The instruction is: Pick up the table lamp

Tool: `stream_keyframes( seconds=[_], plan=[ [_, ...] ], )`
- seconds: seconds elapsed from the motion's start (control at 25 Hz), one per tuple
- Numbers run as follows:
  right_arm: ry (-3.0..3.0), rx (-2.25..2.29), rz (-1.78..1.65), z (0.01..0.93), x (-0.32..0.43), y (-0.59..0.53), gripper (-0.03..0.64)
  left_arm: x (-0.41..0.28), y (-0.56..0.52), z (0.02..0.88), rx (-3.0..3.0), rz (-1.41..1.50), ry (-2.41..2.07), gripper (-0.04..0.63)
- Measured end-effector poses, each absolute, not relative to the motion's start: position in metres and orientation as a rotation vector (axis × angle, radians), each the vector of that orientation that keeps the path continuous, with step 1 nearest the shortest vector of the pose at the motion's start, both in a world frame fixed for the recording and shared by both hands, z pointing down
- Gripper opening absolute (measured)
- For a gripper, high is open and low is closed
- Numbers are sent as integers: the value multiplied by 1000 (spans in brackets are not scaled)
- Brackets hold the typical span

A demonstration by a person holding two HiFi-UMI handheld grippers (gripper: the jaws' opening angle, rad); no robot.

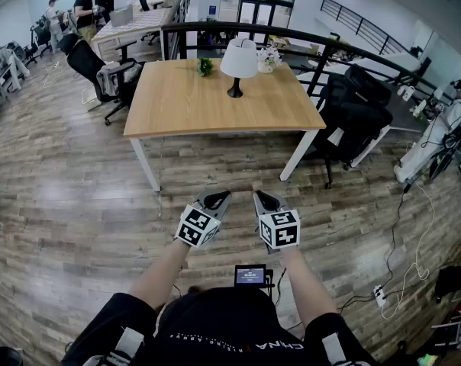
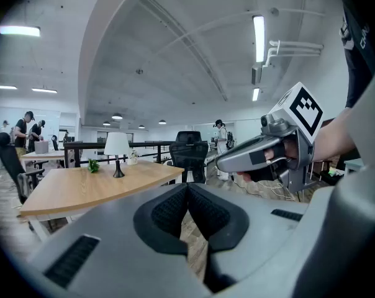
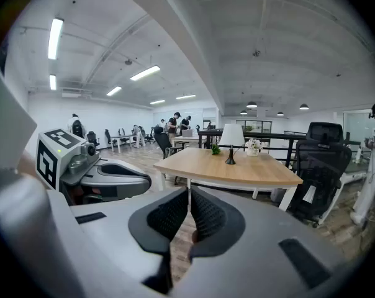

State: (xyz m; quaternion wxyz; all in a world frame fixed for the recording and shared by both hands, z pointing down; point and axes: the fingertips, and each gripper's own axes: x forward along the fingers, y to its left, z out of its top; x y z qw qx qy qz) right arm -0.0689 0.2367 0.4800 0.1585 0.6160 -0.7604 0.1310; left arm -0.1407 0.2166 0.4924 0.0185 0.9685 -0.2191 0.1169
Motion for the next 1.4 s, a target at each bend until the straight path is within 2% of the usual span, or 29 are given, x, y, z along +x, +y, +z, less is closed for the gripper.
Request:
stream_keyframes(
  seconds=[0.76,1.4],
  plan=[
    [-2185,1773,369,490,-49,239,41,-127,212,501,2992,351,-770,20],
    [-2192,1725,474,510,-33,240,41,-115,210,519,3013,488,-797,20]
  ],
)
